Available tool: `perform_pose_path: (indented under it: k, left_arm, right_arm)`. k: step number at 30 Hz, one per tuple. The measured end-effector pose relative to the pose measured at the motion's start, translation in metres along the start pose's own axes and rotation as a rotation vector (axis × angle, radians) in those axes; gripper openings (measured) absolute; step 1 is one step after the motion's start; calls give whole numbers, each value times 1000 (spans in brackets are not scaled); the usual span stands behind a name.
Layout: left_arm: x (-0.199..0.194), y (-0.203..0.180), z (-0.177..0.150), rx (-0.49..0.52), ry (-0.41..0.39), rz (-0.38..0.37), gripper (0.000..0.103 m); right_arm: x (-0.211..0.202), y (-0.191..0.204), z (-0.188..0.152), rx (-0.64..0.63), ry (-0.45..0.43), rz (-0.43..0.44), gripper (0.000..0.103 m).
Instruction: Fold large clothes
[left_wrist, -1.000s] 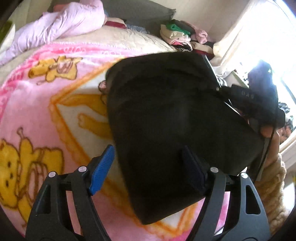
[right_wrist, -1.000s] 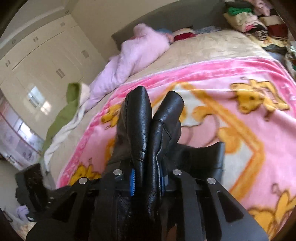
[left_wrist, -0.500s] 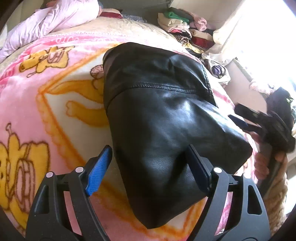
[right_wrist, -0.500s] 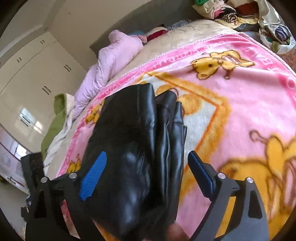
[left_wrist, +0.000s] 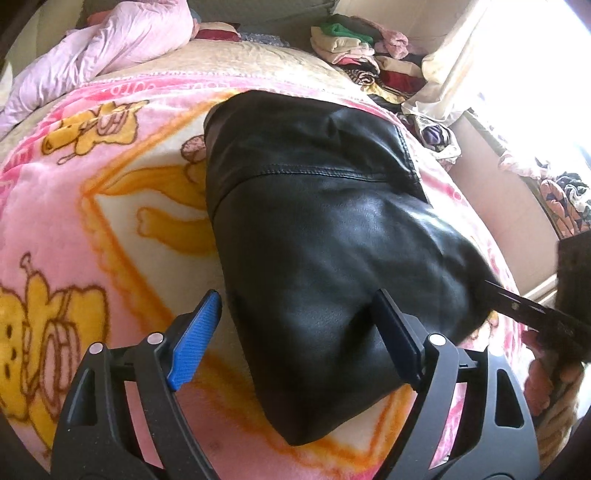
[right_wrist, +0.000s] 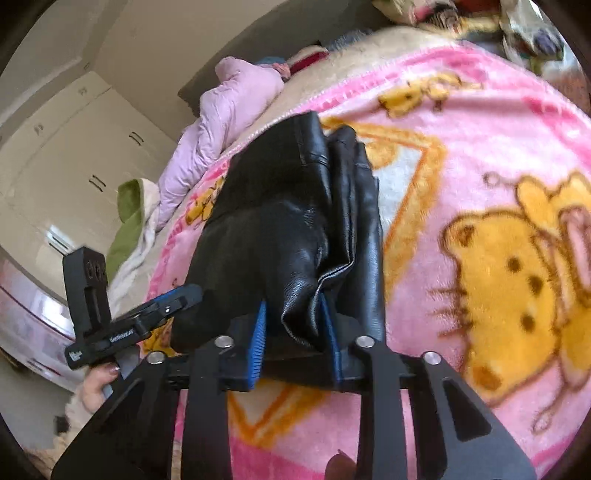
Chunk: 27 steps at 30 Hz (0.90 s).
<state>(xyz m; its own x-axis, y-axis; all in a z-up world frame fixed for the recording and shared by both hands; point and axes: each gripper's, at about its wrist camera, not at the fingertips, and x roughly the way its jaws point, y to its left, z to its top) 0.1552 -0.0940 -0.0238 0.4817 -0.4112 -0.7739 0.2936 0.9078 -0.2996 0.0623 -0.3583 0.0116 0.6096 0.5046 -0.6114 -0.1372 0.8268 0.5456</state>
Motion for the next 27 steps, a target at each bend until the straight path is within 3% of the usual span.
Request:
perform_pose_path:
  k: [5, 9, 11, 13, 17, 20, 24, 27]
  left_arm:
    - [-7, 8, 1, -41, -16, -22, 80]
    - [20, 2, -11, -26, 59, -37, 81]
    - [26, -1, -16, -31, 70, -43, 81]
    - [25, -4, -18, -23, 55, -39, 81]
    - [23, -5, -16, -19, 56, -36, 81]
    - [23, -6, -17, -15, 50, -25, 81]
    - [21, -7, -18, -15, 48, -19, 81]
    - [20, -8, -18, -11, 48, -16, 81]
  right_arm:
    - [-13, 6, -12, -13, -15, 15, 21]
    - [12, -21, -37, -25, 54, -144, 21]
    - [18, -31, -45, 1, 82, -189, 32]
    - [10, -35, -40, 24, 93, -219, 66]
    - [-17, -26, -6, 49, -48, -162, 67]
    - [-1, -13, 31, -10, -90, -188, 67]
    - [55, -17, 70, -16, -39, -259, 58]
    - [85, -23, 86, 1, -3, -270, 22]
